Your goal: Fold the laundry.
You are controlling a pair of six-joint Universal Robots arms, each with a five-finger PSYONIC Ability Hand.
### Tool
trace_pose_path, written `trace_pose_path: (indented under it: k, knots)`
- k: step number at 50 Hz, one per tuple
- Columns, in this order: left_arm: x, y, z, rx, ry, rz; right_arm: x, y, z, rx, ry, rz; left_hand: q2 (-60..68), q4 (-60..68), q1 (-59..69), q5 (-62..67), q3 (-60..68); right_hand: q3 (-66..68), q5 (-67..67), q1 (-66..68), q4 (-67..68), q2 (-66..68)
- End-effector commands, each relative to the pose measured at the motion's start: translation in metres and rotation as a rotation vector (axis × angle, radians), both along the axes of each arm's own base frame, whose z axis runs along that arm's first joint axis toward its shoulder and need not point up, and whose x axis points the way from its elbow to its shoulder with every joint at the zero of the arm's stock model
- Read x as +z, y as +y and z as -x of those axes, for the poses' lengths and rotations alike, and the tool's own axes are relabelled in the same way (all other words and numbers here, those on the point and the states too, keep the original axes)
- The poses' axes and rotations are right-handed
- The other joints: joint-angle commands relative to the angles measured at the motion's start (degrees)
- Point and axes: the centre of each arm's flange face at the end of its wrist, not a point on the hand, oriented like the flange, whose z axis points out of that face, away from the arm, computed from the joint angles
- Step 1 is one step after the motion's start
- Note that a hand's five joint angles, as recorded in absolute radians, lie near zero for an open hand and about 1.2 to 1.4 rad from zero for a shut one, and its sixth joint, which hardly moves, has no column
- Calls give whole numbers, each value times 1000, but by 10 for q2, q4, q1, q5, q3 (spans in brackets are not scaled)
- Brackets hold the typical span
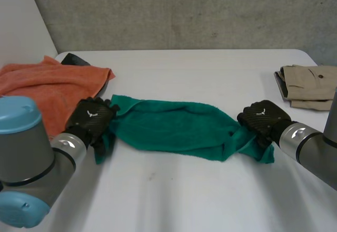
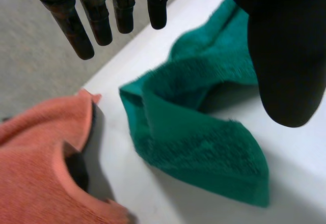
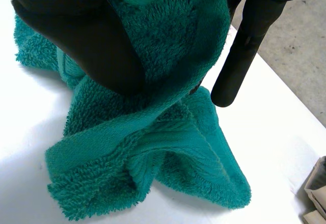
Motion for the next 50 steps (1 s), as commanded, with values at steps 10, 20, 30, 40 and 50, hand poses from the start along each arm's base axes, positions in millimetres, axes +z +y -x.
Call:
trace_pose_path:
  k: [10, 20, 30, 40, 50]
  knots:
    - [-32, -56, 2, 79, -14, -32, 7, -5, 7, -32, 28, 43, 687, 687, 689, 676, 685, 120, 140, 166, 115, 127]
    - [113, 1, -14, 116, 159, 219, 108, -8, 32, -159, 47, 241, 687, 687, 689, 676, 685, 120, 140, 166, 115, 127]
    - [141, 27, -28, 62, 88, 99, 143, 3, 49, -156, 157, 162, 687, 687, 689, 676, 685, 120, 140, 166, 115, 127]
    - [57, -48, -8, 117, -107, -124, 44, -49, 33, -129, 282, -52, 687, 687, 689, 676, 685, 120, 140, 166, 115, 127]
    - [160, -91, 22, 158, 117, 340, 112, -122, 0, -265, -6, 463, 687, 687, 689, 676, 685, 120, 140, 166, 115, 127]
